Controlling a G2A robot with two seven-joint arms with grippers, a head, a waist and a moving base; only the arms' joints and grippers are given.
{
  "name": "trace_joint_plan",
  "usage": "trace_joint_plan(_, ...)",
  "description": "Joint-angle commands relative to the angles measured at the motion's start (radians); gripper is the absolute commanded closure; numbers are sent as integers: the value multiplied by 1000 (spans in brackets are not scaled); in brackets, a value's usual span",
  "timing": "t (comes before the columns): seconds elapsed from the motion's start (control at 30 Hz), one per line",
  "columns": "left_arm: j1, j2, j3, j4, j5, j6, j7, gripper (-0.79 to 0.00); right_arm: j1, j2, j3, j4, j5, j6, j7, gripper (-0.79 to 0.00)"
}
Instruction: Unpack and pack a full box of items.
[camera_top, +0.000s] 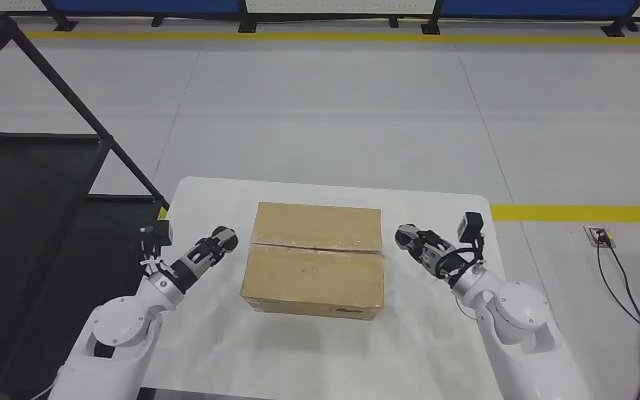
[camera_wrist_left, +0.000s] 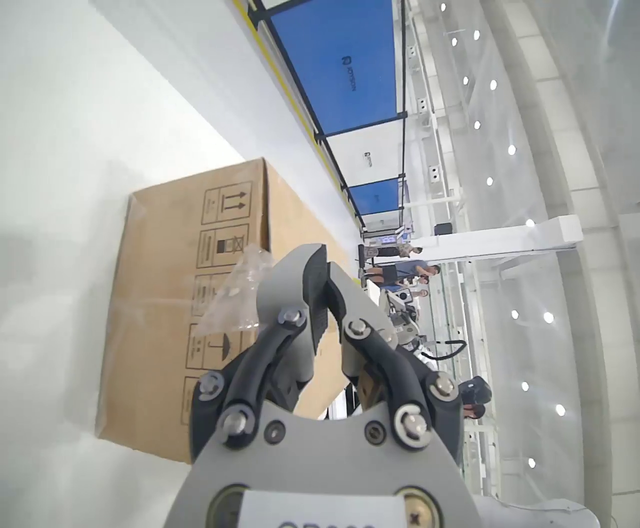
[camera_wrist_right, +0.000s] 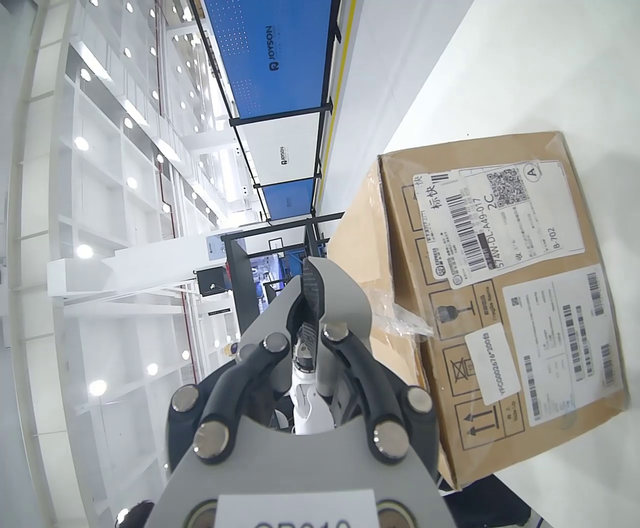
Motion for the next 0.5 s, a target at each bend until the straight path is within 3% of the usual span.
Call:
trace_joint_plan(0.0,-11,-3,12,18,-16,-2,-10,0,5,1,-4,4,0,4,5,0)
trace_joint_plan(0.13,-38,-11,46,56,-63,1,-38,0,19,2,-17,14,-7,13,10,0)
trace_joint_plan(0.47,-113,-35,109,195,-129,22,9,0,11,7,-18,8,-8,17,12,0)
